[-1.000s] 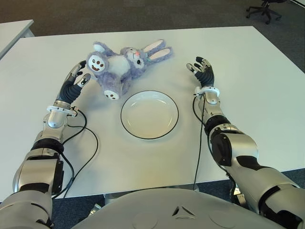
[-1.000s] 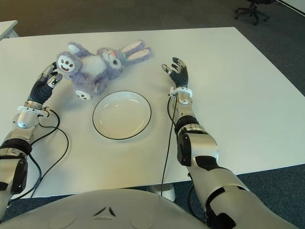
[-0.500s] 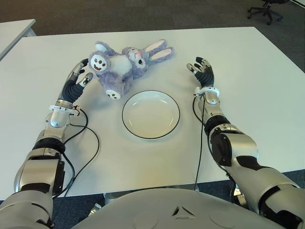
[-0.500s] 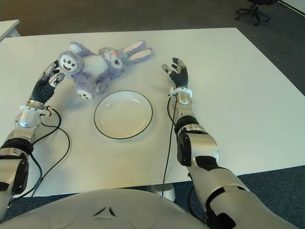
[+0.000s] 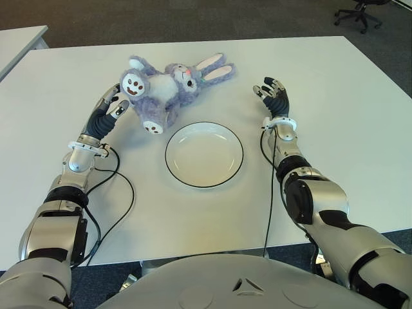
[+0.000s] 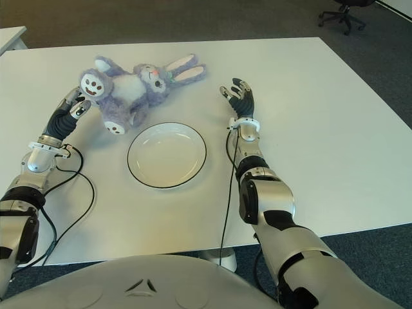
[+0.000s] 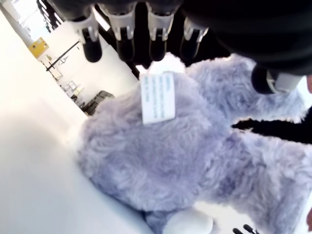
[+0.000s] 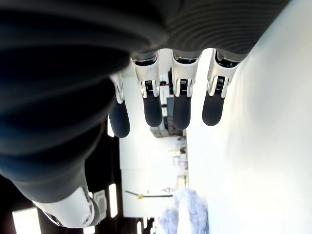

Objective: Put the doll into the plate.

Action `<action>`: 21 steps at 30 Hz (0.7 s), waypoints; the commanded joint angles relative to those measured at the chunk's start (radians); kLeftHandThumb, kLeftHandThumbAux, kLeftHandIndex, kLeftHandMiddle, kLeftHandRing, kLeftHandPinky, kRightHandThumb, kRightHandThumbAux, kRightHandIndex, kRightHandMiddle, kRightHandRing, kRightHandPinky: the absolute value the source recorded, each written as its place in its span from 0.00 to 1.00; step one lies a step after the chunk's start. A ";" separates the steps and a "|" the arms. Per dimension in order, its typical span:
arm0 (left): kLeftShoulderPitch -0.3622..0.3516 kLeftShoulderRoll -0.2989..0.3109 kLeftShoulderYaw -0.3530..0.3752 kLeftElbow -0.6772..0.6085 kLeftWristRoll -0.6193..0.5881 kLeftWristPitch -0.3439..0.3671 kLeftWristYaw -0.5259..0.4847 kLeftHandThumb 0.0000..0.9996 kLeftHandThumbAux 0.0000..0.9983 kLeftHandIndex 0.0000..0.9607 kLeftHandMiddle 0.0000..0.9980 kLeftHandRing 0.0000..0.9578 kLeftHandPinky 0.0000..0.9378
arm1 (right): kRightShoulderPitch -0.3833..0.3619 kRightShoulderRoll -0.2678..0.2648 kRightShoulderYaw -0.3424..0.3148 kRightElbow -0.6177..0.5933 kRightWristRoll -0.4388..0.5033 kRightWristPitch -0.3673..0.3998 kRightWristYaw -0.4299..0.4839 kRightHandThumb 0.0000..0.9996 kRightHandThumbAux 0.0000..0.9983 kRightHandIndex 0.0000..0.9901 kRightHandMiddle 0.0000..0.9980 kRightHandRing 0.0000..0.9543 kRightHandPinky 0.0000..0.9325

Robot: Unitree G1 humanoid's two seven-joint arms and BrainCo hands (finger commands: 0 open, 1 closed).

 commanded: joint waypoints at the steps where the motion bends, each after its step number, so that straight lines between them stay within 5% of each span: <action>1: 0.223 -0.200 -0.069 0.094 0.006 0.036 -0.031 0.41 0.14 0.00 0.00 0.00 0.00 | 0.092 0.037 0.012 0.066 -0.009 0.049 -0.009 0.31 0.74 0.21 0.16 0.16 0.20; 21: 0.227 -0.186 -0.110 0.064 0.081 0.028 0.070 0.31 0.12 0.00 0.00 0.00 0.00 | 0.090 0.041 0.013 0.065 -0.005 0.045 -0.010 0.30 0.74 0.21 0.16 0.16 0.21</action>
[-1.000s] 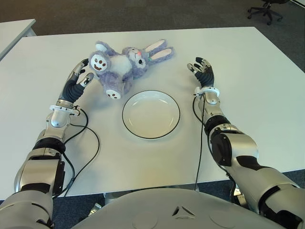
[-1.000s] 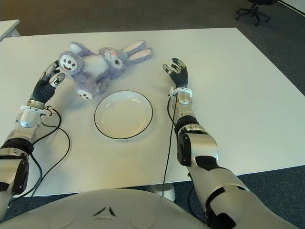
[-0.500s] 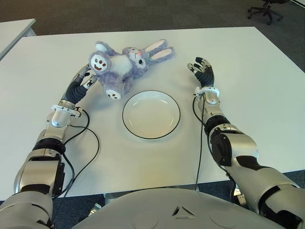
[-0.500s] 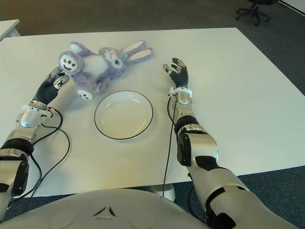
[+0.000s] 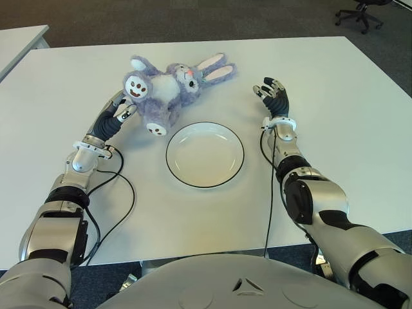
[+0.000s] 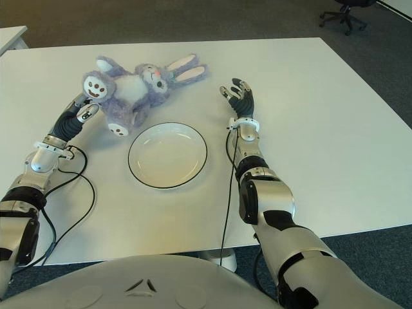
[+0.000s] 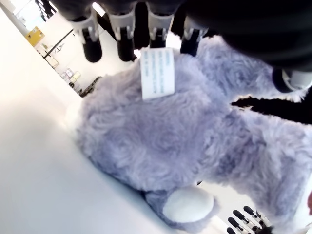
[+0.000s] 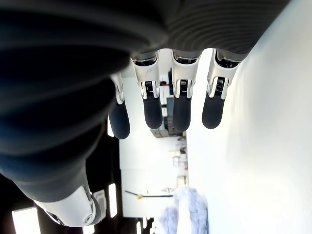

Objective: Put the doll into the plate.

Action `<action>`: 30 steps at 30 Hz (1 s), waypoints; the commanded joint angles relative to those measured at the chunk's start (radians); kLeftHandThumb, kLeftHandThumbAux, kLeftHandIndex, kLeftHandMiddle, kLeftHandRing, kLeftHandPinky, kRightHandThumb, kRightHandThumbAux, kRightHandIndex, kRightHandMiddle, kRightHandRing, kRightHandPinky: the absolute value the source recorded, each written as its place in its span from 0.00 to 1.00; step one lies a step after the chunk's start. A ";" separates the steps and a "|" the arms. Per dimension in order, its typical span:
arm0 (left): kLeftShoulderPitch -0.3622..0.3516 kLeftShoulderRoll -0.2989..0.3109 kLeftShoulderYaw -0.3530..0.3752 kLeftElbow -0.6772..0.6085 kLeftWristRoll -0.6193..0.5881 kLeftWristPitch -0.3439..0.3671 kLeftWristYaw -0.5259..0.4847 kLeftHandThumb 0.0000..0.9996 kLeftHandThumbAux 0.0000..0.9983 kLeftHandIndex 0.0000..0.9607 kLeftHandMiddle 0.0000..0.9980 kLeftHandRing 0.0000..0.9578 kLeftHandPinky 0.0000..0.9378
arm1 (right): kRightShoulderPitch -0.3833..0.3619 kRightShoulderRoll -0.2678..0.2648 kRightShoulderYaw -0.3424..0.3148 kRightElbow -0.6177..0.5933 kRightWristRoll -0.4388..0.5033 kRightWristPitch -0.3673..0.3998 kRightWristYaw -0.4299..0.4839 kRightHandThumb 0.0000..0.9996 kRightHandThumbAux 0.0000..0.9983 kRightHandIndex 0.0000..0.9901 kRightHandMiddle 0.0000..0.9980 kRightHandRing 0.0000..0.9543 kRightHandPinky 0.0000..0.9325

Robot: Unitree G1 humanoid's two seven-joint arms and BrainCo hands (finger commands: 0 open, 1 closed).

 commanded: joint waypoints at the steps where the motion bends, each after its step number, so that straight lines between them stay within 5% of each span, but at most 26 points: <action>1: 0.219 -0.186 -0.073 0.093 0.035 0.028 0.045 0.31 0.12 0.00 0.00 0.00 0.00 | 0.090 0.040 0.007 0.065 -0.005 0.045 -0.004 0.30 0.74 0.21 0.16 0.16 0.21; 30: 0.224 -0.240 -0.063 0.059 0.013 0.007 0.153 0.44 0.17 0.00 0.00 0.00 0.05 | 0.093 0.038 0.014 0.063 -0.008 0.045 -0.006 0.37 0.75 0.22 0.17 0.17 0.23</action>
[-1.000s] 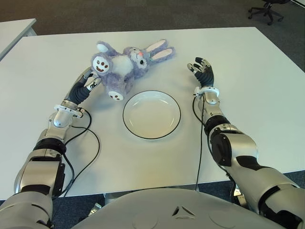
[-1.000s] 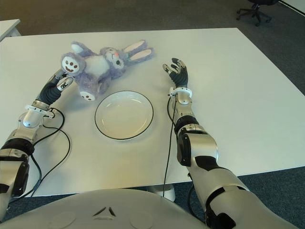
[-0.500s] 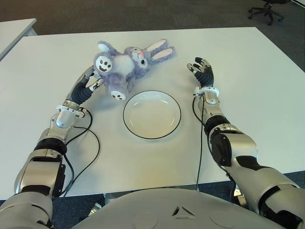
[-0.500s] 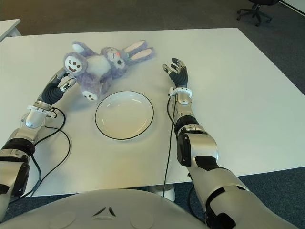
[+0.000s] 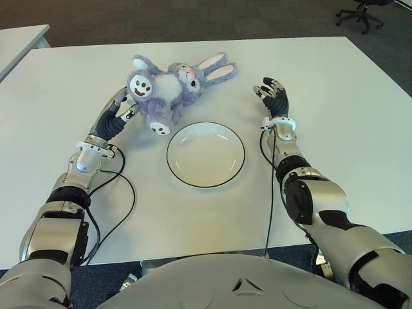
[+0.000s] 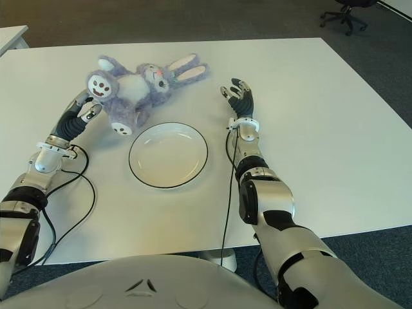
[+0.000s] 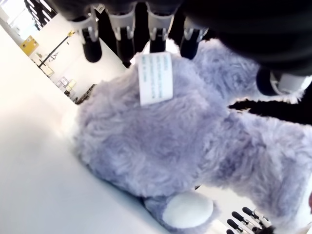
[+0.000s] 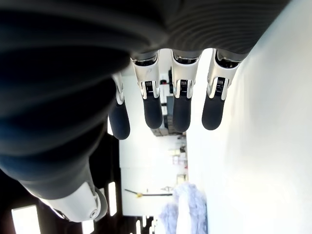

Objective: Put the doll into the plate.

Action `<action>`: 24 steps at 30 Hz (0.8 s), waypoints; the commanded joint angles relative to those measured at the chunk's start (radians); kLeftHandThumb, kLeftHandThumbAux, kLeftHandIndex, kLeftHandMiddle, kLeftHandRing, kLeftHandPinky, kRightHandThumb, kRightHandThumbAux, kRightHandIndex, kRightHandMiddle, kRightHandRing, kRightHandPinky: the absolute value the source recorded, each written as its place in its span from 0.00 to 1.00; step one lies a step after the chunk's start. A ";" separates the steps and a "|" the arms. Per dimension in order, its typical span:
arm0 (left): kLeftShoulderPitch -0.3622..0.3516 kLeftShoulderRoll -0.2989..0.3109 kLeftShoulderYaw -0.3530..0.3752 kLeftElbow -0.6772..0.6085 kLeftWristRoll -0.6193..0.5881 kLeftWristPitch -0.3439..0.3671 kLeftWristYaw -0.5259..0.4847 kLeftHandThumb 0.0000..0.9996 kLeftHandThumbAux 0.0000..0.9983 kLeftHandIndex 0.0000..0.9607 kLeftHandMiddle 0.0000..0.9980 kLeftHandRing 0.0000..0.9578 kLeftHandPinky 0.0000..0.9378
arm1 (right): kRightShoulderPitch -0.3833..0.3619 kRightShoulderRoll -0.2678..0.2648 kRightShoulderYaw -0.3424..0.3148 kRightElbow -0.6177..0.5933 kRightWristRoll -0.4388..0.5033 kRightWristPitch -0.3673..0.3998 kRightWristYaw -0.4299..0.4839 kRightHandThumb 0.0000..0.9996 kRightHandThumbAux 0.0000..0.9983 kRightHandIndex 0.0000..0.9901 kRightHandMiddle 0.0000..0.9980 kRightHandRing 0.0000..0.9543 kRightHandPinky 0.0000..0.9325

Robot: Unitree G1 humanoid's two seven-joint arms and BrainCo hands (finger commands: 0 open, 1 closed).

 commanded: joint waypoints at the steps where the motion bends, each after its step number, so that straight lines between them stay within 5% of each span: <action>1: 0.220 -0.242 -0.038 0.082 -0.008 0.012 0.082 0.44 0.17 0.00 0.00 0.00 0.05 | 0.093 0.038 0.009 0.064 -0.008 0.045 -0.006 0.37 0.75 0.22 0.17 0.17 0.23; 24: 0.183 -0.288 -0.074 0.097 0.130 0.015 0.486 0.44 0.20 0.00 0.00 0.00 0.05 | 0.092 0.036 0.015 0.065 -0.011 0.053 -0.011 0.40 0.75 0.22 0.17 0.16 0.22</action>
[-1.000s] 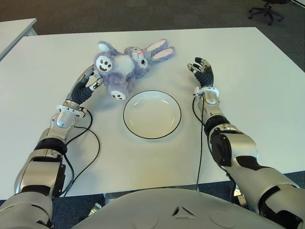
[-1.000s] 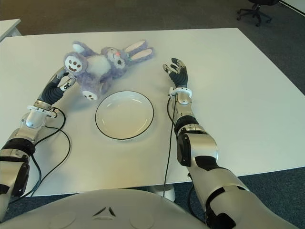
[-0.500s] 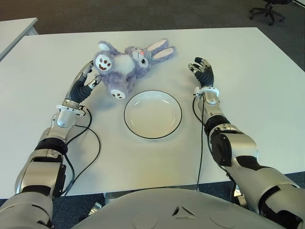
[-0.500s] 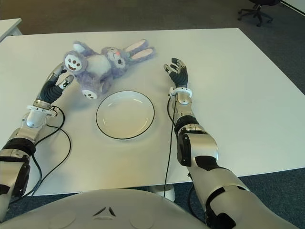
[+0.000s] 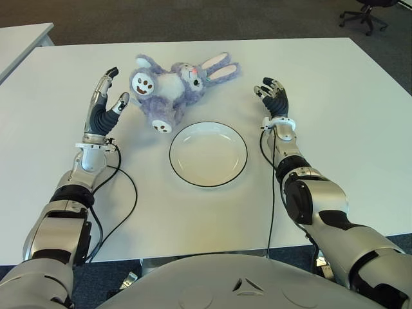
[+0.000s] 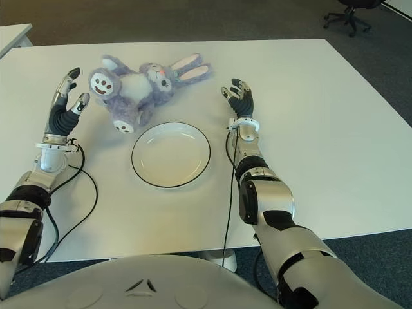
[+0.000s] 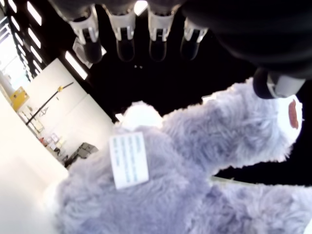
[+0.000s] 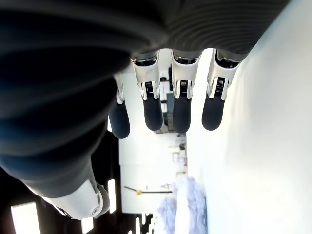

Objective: Put the doll into the plate.

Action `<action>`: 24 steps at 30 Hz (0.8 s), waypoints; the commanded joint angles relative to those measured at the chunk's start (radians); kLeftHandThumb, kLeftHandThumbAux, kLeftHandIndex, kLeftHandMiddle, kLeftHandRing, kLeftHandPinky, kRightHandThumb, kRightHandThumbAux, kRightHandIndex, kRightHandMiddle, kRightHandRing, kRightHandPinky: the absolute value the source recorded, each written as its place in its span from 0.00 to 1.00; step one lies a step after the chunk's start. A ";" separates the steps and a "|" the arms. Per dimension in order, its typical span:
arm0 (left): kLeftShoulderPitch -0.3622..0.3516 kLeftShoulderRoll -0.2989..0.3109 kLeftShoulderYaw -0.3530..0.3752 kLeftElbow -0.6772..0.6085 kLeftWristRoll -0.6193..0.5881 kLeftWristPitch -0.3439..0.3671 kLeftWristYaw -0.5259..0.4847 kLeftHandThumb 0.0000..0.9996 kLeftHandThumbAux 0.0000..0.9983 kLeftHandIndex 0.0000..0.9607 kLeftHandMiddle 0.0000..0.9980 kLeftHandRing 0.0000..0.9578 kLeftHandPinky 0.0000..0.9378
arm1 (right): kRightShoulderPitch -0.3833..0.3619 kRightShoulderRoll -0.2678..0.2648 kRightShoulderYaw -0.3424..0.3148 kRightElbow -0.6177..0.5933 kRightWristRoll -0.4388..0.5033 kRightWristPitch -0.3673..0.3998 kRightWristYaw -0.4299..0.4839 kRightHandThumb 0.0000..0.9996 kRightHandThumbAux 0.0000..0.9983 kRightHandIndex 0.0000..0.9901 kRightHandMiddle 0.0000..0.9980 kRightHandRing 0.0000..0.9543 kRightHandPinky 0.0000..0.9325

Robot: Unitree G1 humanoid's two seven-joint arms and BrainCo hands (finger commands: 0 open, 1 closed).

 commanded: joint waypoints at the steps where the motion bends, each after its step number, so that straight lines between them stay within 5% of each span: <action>1: 0.187 -0.269 -0.070 0.126 0.050 0.036 0.142 0.44 0.20 0.00 0.00 0.01 0.05 | 0.092 0.037 0.012 0.065 -0.011 0.053 -0.007 0.41 0.75 0.22 0.17 0.16 0.22; 24: 0.139 -0.271 -0.163 0.126 0.252 0.057 0.511 0.48 0.26 0.00 0.01 0.02 0.04 | 0.085 0.041 0.006 0.067 -0.004 0.061 -0.009 0.46 0.74 0.21 0.17 0.16 0.20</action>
